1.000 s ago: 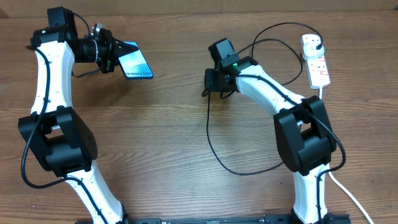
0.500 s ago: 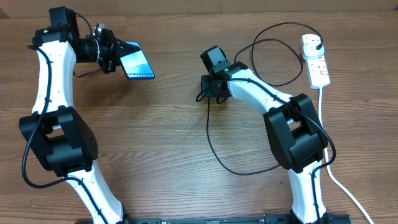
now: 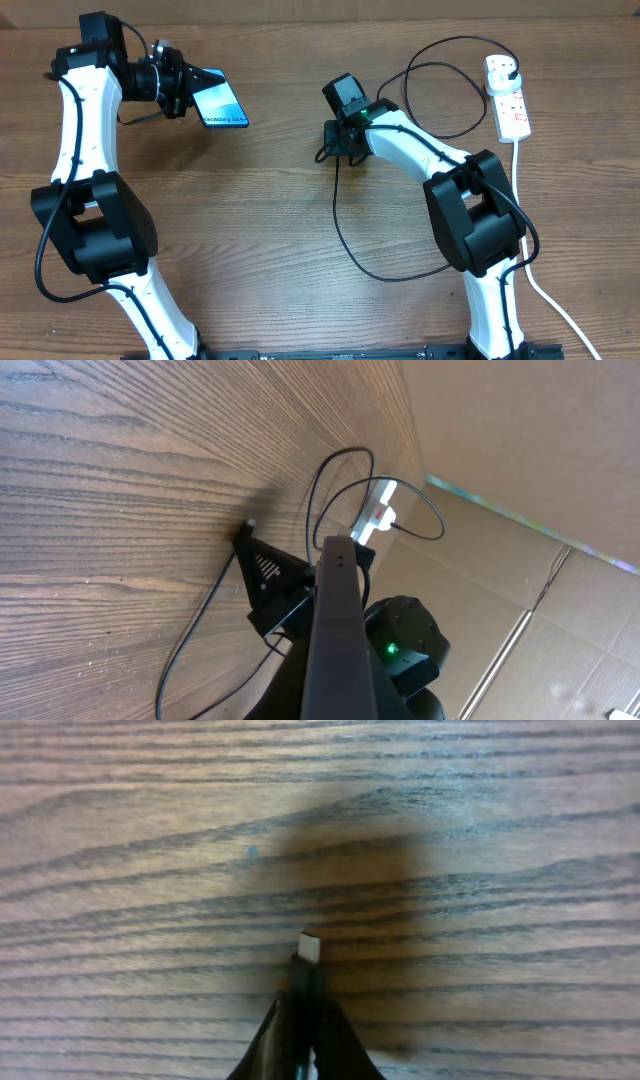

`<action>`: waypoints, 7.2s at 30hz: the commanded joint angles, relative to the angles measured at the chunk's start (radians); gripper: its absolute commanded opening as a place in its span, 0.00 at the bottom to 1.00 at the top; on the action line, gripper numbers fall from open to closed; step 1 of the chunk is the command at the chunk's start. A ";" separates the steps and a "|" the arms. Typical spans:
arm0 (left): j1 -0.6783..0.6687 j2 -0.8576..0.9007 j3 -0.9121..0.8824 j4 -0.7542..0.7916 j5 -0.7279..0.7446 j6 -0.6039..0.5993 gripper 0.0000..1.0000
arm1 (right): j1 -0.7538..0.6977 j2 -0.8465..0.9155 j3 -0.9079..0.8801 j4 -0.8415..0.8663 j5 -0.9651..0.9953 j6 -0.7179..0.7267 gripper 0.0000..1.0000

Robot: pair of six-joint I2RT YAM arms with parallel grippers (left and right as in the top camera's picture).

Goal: Plug charger to phone and switch on socket

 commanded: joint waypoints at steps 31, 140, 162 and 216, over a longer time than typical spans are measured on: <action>-0.008 0.000 0.001 -0.019 0.031 0.038 0.04 | -0.066 -0.116 0.053 -0.214 -0.789 -0.348 0.04; -0.129 0.000 0.001 0.416 0.075 -0.162 0.04 | -0.060 -0.116 0.053 0.699 -1.397 0.574 0.04; -0.126 0.000 0.001 0.416 0.080 -0.163 0.04 | -0.061 -0.116 0.053 0.712 -1.392 0.575 0.04; -0.125 0.000 0.001 0.414 0.023 -0.245 0.04 | -0.091 -0.116 0.053 0.712 -1.297 0.647 0.04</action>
